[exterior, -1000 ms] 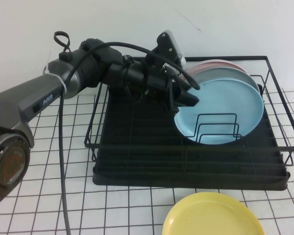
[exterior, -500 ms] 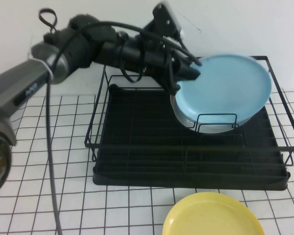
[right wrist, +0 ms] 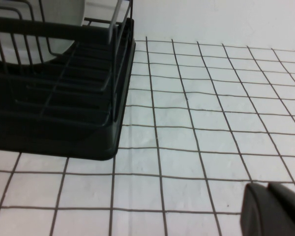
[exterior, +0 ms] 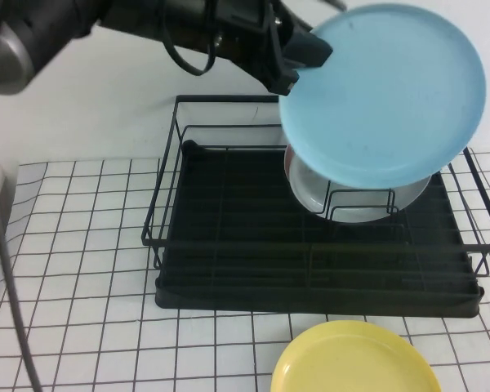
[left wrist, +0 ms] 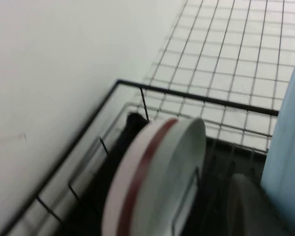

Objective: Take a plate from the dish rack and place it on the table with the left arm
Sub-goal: Place the plate from the table

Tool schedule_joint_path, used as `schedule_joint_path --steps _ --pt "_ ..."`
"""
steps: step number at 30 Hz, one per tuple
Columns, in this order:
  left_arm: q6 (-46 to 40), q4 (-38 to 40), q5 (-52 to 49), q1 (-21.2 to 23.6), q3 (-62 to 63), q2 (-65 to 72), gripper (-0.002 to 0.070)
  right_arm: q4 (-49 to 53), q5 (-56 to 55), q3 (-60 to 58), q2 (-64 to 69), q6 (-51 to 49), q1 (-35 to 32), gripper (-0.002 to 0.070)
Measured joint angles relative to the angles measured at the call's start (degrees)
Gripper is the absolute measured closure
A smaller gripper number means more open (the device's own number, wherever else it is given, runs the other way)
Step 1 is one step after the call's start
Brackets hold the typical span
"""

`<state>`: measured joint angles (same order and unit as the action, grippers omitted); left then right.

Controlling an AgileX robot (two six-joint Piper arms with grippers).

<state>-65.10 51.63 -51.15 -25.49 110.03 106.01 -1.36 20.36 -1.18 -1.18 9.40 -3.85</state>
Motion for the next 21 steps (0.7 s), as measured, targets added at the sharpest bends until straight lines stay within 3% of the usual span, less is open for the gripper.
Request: schedule_joint_path --steps 4,7,17,21 --pt "21.59 -12.80 -6.40 -1.48 0.04 -2.92 0.0617 0.00 0.00 0.00 0.00 0.00 0.00 0.0678" --pt "30.55 -19.58 -15.14 -3.09 0.04 -3.46 0.0617 0.00 0.00 0.00 0.00 0.00 0.00 0.0678" --pt "36.15 -22.06 -19.55 -13.82 -12.11 -3.46 0.0617 0.00 0.00 0.00 0.00 0.00 0.00 0.0678" --pt "36.15 -21.48 -19.59 -15.75 -18.17 -2.58 0.0617 0.00 0.00 0.00 0.00 0.00 0.00 0.0678"
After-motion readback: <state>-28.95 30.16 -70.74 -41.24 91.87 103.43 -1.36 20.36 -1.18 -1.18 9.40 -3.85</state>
